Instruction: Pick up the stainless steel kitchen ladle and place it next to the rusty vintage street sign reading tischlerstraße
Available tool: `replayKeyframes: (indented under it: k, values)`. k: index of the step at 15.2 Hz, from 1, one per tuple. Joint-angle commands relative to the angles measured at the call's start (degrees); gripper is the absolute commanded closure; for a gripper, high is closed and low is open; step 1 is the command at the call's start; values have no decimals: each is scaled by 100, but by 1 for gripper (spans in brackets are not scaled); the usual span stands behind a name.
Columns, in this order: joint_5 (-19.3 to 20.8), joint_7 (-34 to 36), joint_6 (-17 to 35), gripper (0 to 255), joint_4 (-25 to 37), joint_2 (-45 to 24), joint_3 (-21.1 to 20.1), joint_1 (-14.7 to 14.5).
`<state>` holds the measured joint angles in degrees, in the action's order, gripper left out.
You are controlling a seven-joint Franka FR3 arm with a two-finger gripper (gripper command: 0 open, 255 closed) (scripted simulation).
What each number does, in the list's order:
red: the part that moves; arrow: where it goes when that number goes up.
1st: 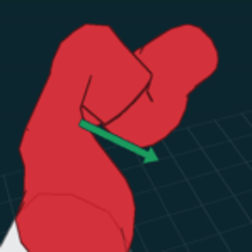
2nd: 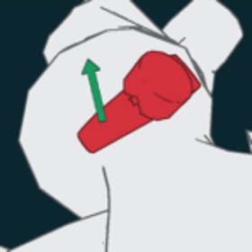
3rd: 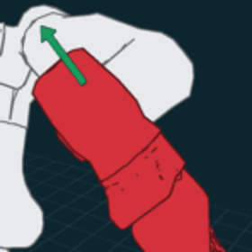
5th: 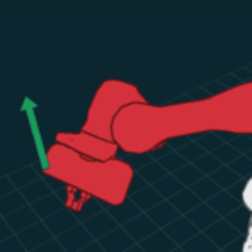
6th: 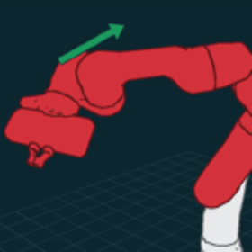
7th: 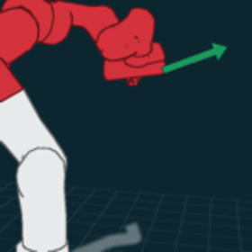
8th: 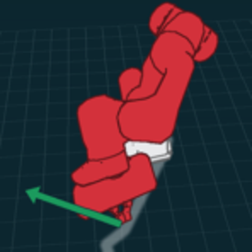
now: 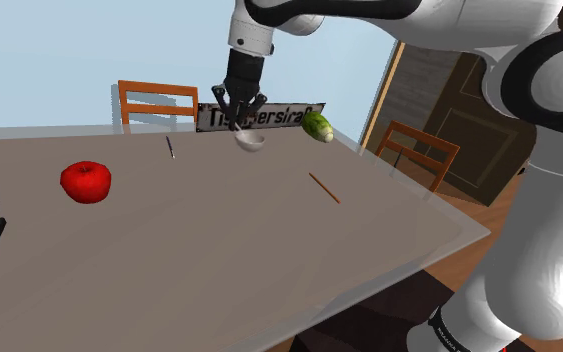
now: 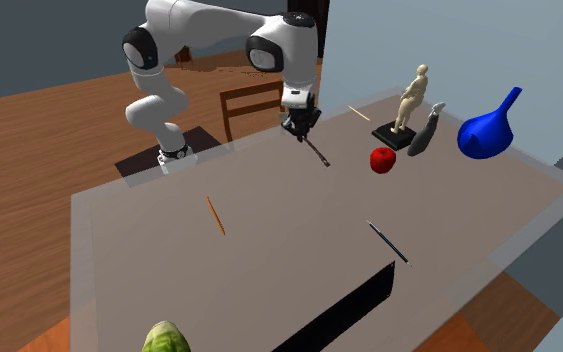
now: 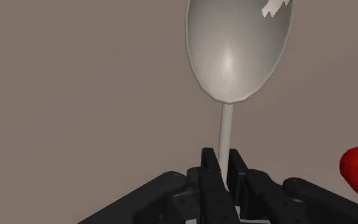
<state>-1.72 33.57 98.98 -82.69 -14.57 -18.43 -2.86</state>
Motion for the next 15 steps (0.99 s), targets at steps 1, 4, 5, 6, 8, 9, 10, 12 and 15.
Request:
replayKeyframes:
  k: [1,4,5,6,8,9,10,12,15]
  values:
    - [-56,-294,10,255,-98,65,95,193]
    - [-136,-691,2,255,-246,191,232,454]
    - [-158,-822,-6,255,-279,221,280,538]
    - [-177,-953,-16,255,-305,245,330,619]
    - [-210,-1211,-43,255,-331,275,427,780]
    - [-224,-1339,-60,255,-333,281,478,858]
    - [-235,-1466,-79,255,-327,281,526,937]
    - [-254,-1716,-122,255,-291,263,624,1091]
    - [-271,-2084,-204,255,-178,193,767,1319]
